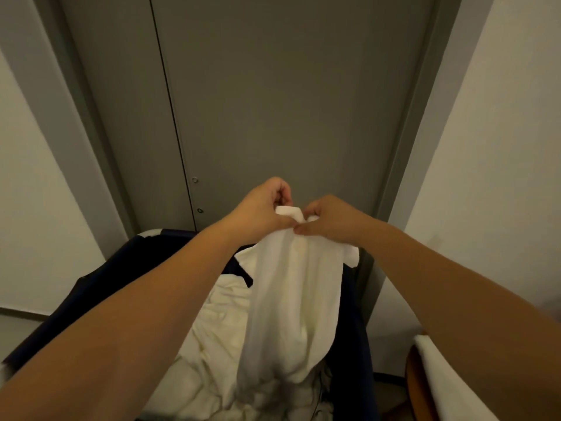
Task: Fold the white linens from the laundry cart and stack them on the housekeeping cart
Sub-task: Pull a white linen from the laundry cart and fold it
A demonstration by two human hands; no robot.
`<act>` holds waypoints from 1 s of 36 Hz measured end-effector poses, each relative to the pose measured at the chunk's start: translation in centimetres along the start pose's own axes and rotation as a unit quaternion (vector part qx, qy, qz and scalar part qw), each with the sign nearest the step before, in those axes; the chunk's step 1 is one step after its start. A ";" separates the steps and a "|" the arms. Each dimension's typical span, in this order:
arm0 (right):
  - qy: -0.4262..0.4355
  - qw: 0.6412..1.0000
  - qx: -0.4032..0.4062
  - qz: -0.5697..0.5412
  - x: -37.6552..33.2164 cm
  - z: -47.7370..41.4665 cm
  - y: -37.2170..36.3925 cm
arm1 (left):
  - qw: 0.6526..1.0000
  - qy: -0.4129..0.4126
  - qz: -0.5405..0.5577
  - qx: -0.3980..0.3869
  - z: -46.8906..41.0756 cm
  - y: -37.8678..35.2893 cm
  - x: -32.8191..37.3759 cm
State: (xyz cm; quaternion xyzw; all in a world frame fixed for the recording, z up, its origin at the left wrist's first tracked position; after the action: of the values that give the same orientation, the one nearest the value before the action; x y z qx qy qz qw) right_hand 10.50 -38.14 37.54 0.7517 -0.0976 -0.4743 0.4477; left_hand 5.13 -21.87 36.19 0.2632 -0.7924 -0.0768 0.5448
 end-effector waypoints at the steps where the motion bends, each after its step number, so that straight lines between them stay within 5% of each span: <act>1: -0.006 1.000 0.025 0.000 0.1 -0.1 -0.2 | 1.000 0.002 0.009 0.014 0.0 0.0 -0.3; 6: -0.111 0.969 0.148 -0.163 0.6 0.2 0.9 | 0.993 0.062 0.044 0.089 1.2 0.2 -3.2; 13: -0.176 0.905 0.288 -0.259 -0.3 1.2 4.6 | 0.989 0.140 0.023 -0.035 3.3 -3.6 -7.5; 19: -0.186 0.835 0.392 -0.338 -1.1 2.5 9.2 | 0.985 0.116 -0.010 -0.131 4.3 -9.9 -7.3; 26: -0.154 0.777 0.466 -0.395 0.4 6.2 16.8 | 0.983 0.136 -0.119 -0.018 5.6 -18.8 -7.4; 29: -0.139 0.756 0.495 -0.405 3.0 8.7 20.6 | 0.984 0.155 -0.082 0.007 5.6 -21.9 -6.7; 36: -0.113 0.725 0.539 -0.413 11.7 15.4 28.4 | 0.988 0.081 -0.132 0.027 3.7 -27.1 -0.7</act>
State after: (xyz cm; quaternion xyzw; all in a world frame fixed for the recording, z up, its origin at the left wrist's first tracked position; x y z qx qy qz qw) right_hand 12.27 -70.24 49.71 0.7735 -0.0670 -0.5608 -0.2876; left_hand 11.00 -45.16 23.03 0.3854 -0.7058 -0.1053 0.5849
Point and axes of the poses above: each hand's wrist, its own z-axis away from the middle knuckle, its own y-axis out of the back of the hand, x = y × z, the point moved 1 cm from there along -z, towards the middle knuckle, and after that the axes turned 9 degrees about x, right-handed, at the moved point
